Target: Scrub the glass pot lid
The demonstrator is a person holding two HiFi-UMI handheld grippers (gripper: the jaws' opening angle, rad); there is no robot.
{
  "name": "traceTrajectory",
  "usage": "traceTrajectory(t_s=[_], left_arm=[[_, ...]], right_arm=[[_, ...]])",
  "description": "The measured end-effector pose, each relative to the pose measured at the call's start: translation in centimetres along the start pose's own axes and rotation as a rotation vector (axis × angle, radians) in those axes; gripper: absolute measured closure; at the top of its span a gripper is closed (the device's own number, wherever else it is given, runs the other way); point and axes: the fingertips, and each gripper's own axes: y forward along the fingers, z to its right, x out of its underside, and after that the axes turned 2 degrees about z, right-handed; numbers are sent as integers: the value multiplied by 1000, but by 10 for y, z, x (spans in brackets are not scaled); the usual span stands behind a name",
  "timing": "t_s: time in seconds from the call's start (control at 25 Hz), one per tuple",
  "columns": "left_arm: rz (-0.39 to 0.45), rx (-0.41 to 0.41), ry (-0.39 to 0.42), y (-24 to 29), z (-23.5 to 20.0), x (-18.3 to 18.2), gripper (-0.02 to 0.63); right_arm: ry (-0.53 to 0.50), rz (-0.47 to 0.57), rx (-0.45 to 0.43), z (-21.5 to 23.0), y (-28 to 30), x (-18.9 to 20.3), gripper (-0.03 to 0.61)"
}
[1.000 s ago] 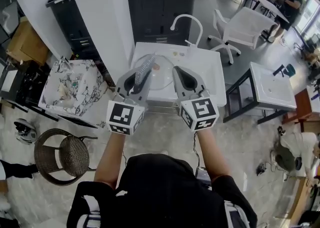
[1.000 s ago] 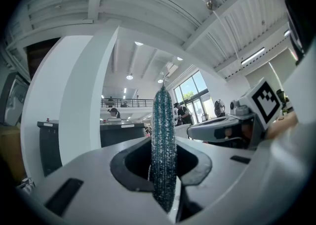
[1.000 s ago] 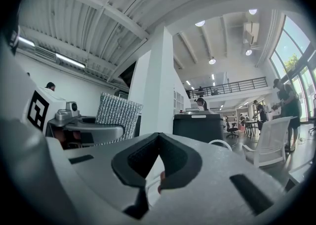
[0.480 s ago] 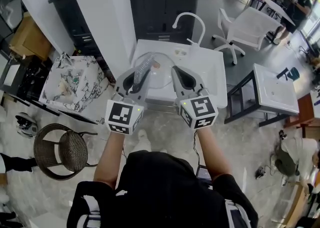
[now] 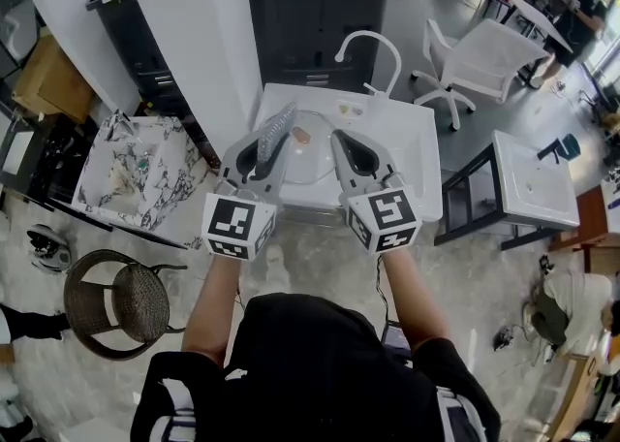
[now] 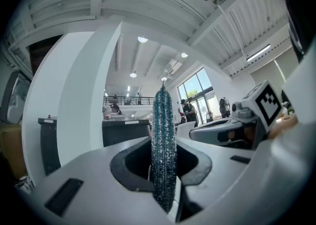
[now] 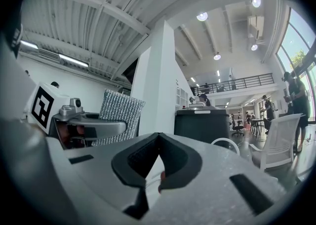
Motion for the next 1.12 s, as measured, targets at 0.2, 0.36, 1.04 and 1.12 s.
traceTrajectory(t_s=[0.2, 0.36, 1.04, 1.12], left_arm=[[3, -1, -20, 26, -27, 10, 541], [-4, 10, -27, 51, -50, 17, 541], [12, 88, -84, 144, -155, 28, 541], [9, 94, -76, 150, -168, 32, 541]], right_arm=[[7, -11, 4, 11, 36, 8, 583], [15, -19, 11, 24, 65, 10, 583], [-16, -53, 71, 60, 200, 6, 583], [-16, -60, 80, 61, 215, 9, 583]])
